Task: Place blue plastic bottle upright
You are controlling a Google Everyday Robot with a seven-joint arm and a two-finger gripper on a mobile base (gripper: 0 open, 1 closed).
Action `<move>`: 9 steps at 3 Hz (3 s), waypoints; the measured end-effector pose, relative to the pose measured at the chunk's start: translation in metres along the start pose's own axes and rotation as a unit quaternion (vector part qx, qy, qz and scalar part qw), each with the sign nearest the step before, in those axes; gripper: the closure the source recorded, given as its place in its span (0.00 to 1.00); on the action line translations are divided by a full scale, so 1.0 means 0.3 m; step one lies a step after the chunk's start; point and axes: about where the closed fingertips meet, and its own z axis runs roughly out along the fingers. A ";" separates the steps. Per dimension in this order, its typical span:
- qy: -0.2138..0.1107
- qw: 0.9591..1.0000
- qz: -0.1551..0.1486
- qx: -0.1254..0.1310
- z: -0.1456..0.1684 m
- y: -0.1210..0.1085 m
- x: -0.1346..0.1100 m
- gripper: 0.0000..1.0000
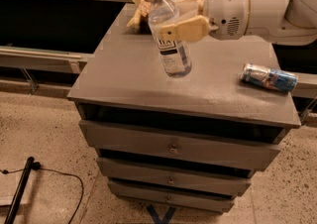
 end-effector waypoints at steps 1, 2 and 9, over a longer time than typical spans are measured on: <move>-0.044 0.996 -0.026 0.072 -0.011 -0.091 0.033 1.00; -0.081 0.986 -0.043 0.139 -0.029 -0.209 0.060 1.00; -0.078 0.984 -0.008 0.159 -0.048 -0.295 0.298 0.58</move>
Offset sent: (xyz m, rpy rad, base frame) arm 0.0899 -0.0431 -0.0140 0.2277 -0.2025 -0.3745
